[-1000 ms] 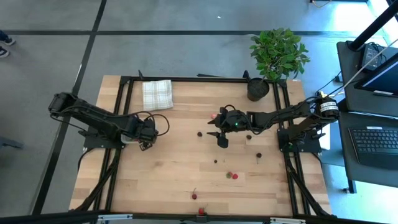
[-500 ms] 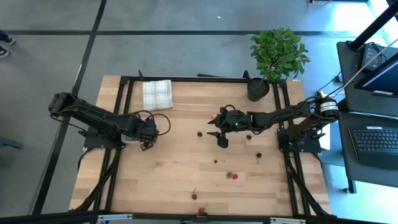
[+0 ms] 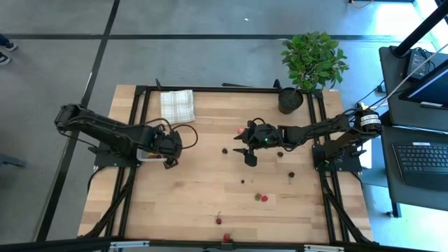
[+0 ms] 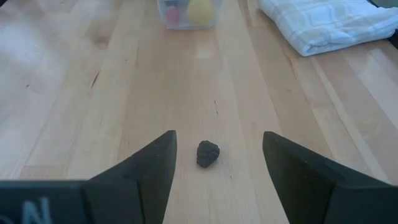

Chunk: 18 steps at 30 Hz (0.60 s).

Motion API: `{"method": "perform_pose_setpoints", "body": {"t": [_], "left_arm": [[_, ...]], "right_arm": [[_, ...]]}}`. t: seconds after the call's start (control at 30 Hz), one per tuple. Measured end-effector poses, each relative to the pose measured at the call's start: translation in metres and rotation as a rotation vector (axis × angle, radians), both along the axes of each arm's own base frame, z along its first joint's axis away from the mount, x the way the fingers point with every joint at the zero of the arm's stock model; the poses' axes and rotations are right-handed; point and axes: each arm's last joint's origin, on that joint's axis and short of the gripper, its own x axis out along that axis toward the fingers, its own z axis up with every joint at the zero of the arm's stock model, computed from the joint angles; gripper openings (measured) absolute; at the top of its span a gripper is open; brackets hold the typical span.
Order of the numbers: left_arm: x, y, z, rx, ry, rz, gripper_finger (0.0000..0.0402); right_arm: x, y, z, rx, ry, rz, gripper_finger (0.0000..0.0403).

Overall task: Pick and placing Produce into tupperware
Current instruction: Put the left black berry into the transparent bin

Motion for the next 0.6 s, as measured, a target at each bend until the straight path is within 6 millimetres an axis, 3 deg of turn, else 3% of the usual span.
{"method": "perform_pose_setpoints", "body": {"t": [0.3,0.6], "left_arm": [[0.033,-0.004,0.02,0.04,-0.285,-0.255,0.0075],[0.054,0.008,0.03,0.075,-0.443,-0.416,0.0195]], "right_arm": [[0.0,0.0,0.0,0.0,0.0,0.0,0.024],[0.0,0.0,0.0,-0.001,0.0,0.0,0.024]]}}
